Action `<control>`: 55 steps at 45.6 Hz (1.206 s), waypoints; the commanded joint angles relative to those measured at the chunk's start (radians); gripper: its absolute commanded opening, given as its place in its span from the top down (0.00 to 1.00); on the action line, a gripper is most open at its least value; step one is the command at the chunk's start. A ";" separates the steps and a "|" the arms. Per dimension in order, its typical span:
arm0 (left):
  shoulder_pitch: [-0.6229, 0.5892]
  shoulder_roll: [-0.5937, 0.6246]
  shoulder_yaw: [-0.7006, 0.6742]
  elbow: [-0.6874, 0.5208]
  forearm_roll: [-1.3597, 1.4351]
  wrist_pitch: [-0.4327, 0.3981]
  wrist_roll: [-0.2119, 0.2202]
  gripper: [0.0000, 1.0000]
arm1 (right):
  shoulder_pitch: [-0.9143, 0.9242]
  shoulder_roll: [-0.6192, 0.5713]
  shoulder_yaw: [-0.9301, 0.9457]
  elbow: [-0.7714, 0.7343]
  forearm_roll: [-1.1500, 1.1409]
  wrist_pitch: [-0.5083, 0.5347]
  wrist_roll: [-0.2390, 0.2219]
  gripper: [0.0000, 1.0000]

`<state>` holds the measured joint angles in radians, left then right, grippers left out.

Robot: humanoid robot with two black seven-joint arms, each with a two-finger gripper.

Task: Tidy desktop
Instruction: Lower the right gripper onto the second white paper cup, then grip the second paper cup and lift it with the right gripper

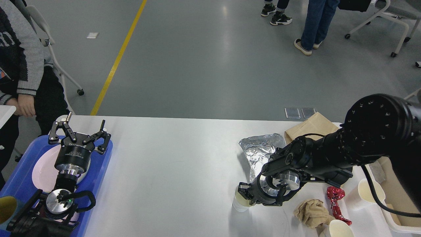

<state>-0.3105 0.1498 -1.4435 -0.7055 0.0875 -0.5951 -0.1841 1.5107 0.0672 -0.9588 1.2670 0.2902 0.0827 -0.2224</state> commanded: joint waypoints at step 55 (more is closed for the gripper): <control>0.001 0.001 0.000 0.000 0.000 0.000 -0.002 0.04 | 1.013 -0.328 -0.262 0.433 -0.092 0.717 0.005 1.00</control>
<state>-0.3098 0.1504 -1.4436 -0.7055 0.0876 -0.5952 -0.1856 2.5349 -0.2613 -1.1810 1.7013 0.2070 0.8005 -0.2185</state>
